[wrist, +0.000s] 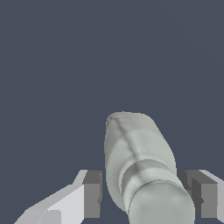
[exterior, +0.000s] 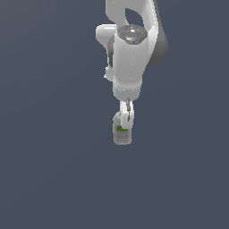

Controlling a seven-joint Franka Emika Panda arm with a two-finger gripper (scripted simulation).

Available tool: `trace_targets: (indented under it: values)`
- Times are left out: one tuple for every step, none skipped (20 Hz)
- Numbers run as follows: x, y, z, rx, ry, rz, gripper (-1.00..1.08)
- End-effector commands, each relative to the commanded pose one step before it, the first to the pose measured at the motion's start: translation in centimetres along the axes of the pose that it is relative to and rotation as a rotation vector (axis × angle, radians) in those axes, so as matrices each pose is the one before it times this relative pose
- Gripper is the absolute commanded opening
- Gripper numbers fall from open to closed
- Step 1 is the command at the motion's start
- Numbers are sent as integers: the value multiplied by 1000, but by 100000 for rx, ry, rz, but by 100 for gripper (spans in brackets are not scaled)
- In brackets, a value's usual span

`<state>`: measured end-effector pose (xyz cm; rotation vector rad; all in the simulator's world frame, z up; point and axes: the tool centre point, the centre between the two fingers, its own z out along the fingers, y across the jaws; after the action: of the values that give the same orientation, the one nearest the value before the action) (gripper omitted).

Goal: Pick up the object and move it to a goal position.

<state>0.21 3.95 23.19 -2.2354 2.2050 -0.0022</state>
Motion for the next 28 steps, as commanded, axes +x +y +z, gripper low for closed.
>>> trace_targets:
  values:
    - [20, 41, 154, -219, 17, 32, -100]
    - [0, 0, 0, 0, 0, 0, -100]
    - [0, 0, 0, 0, 0, 0, -100]
    - [0, 0, 0, 0, 0, 0, -100]
    - [0, 0, 0, 0, 0, 0, -100]
    - [0, 0, 0, 0, 0, 0, -100]
    - [-27, -50, -155, 255, -16, -41, -100]
    - [-4, -14, -11, 0, 0, 0, -100]
    - [-11, -41, -33, 0, 0, 0, -100]
    - [-18, -69, -55, 0, 0, 0, -100]
    - [-25, -96, -77, 0, 0, 0, -100]
    - [-32, -123, -99, 0, 0, 0, -100]
    - [-39, -150, -120, 0, 0, 0, -100]
    - [-46, -176, -141, 0, 0, 0, -100]
    - [-53, -202, -162, 0, 0, 0, -100]
    - [-59, -227, -182, 0, 0, 0, -100]
    - [-65, -252, -201, 0, 0, 0, -100]
    - [-72, -276, -220, 0, 0, 0, -100]
    - [-77, -299, -238, 0, 0, 0, -100]
    - [-76, -339, -212, -68, -1, 11, -100]
    - [-88, -343, -272, 0, 0, 0, -100]
    - [-93, -363, -288, 0, 0, 0, -100]
    - [-98, -383, -302, 0, 0, 0, -100]
    - [-102, -401, -316, 0, 0, 0, -100]
    - [-106, -418, -328, 0, 0, 0, -100]
    - [-110, -434, -340, 0, 0, 0, -100]
    - [-105, -458, -298, -68, 1, 9, -100]
    - [-108, -431, -336, 0, 0, 0, -100]
